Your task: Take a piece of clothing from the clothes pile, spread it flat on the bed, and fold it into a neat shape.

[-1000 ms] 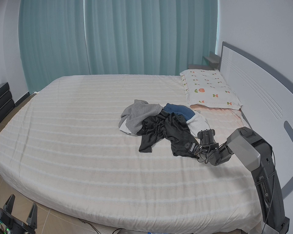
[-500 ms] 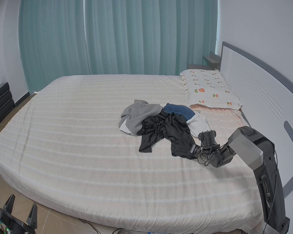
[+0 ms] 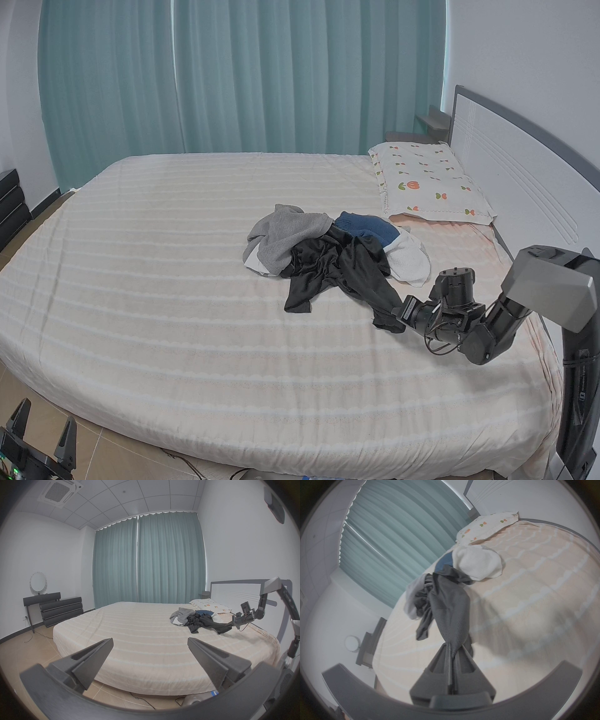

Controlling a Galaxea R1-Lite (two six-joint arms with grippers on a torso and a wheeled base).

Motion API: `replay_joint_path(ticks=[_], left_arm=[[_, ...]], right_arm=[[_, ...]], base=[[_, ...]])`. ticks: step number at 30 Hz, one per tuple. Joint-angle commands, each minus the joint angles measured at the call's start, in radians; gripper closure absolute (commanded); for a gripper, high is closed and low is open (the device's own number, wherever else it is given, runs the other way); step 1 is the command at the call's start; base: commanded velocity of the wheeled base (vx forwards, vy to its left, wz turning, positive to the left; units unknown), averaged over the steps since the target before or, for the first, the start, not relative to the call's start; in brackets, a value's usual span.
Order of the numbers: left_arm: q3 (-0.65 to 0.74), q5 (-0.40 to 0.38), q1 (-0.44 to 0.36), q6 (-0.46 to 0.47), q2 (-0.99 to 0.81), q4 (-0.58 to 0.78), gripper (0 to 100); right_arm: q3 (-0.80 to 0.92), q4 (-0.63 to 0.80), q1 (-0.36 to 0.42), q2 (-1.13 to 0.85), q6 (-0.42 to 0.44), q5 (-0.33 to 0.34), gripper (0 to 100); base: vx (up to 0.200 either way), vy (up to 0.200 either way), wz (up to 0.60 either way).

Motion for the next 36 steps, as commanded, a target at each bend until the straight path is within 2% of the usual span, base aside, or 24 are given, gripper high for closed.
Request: replay_joint_path(ticks=[1,5,7,8,14,16,17,18,20,21,24,25,27,31,36], left_arm=[[0.016,-0.002,-0.007,0.005,0.005,-0.005,0],[0.016,-0.001,-0.028,0.005,0.04,-0.002,0],[0.016,0.001,-0.031,0.002,0.038,-0.002,0],[0.018,-0.001,-0.039,0.009,-0.001,-0.005,0],[0.016,0.01,-0.04,0.003,-0.024,-0.018,0],[-0.107,0.002,-0.042,-0.058,0.019,-0.071,0],[-0.2,-0.002,-0.04,-0.115,0.114,-0.082,0],[-0.232,-0.007,-0.04,-0.144,0.186,-0.079,0],[-0.246,-0.008,-0.04,-0.146,0.252,-0.09,0],[-0.291,-0.025,-0.045,-0.103,0.405,-0.128,0],[-0.308,-0.065,-0.063,-0.095,0.488,-0.153,0],[-0.329,-0.117,-0.103,-0.087,0.597,-0.192,0],[-0.346,-0.137,-0.151,-0.077,0.71,-0.232,0],[-0.383,-0.11,-0.297,-0.086,0.97,-0.338,0],[-0.418,-0.073,-0.398,-0.113,1.289,-0.527,0]], right_arm=[[0.234,-0.134,0.021,-0.265,0.056,0.071,100],[0.378,-0.2,0.019,-0.427,0.062,0.13,100],[0.392,-0.202,0.021,-0.452,0.062,0.136,100],[0.423,-0.202,0.022,-0.524,0.064,0.149,100],[0.438,-0.199,0.044,-0.682,0.062,0.146,100],[0.436,-0.188,0.055,-0.731,0.059,0.146,100],[0.433,-0.185,0.07,-0.753,0.059,0.147,100],[0.427,-0.185,0.081,-0.763,0.059,0.147,100],[0.424,-0.185,0.088,-0.771,0.059,0.146,100],[0.409,-0.186,0.102,-0.802,0.053,0.141,100],[0.389,-0.182,0.107,-0.822,0.053,0.146,100],[0.369,-0.162,0.121,-0.842,0.051,0.144,100],[0.351,-0.117,0.144,-0.869,0.038,0.141,100],[0.334,-0.042,0.153,-0.917,0.018,0.141,100],[0.335,-0.021,0.177,-0.924,0.01,0.133,100]], base=[[0.0,0.0,0.0],[0.0,0.0,0.0],[0.0,0.0,0.0],[0.0,0.0,0.0],[0.0,0.0,0.0],[0.0,0.0,0.0],[0.0,0.0,0.0],[0.0,0.0,0.0],[0.0,0.0,0.0],[0.0,0.0,0.0],[0.0,0.0,0.0],[0.0,0.0,0.0],[0.0,0.0,0.0],[0.0,0.0,0.0],[0.0,0.0,0.0]])
